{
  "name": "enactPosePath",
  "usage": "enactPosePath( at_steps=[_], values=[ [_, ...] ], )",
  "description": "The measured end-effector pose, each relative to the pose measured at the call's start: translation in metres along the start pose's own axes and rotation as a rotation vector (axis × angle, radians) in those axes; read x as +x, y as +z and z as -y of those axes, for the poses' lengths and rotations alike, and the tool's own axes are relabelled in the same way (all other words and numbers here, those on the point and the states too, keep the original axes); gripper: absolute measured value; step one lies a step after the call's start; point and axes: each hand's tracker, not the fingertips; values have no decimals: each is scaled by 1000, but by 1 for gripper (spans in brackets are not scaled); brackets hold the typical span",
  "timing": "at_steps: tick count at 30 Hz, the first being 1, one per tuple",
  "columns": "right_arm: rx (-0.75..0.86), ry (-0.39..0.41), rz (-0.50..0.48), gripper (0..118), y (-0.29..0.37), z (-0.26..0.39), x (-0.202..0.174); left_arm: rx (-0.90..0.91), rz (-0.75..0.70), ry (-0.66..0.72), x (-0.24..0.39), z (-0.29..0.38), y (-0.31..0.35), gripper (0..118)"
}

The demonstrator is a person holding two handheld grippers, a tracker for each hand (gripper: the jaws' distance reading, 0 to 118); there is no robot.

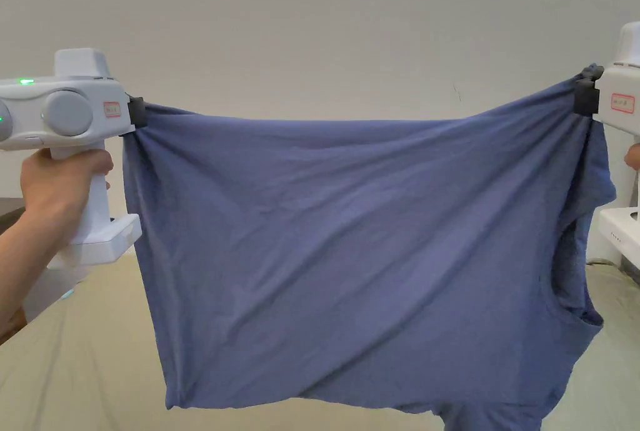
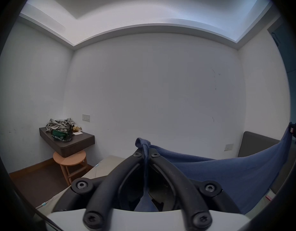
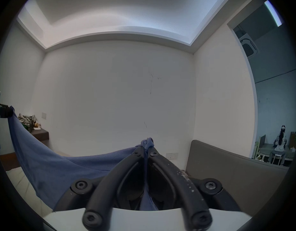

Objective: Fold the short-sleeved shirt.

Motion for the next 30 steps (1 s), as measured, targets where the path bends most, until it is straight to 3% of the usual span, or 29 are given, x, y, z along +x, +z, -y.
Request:
enactPosePath(
  at_steps=[8,18,24,30],
  values=[
    [-10,-85,-22,5,-32,53,5,-27,9,2,10,57,-43,3],
    [-261,-154,-70,5,-79,229,-15,-271,1,16,4,237,-91,3],
    [-423,-179,-122,5,-54,328,-31,-443,-17,27,-19,337,-73,3],
    [-576,-194,-186,5,21,402,-34,-592,-13,31,-52,411,-11,3]
  ],
)
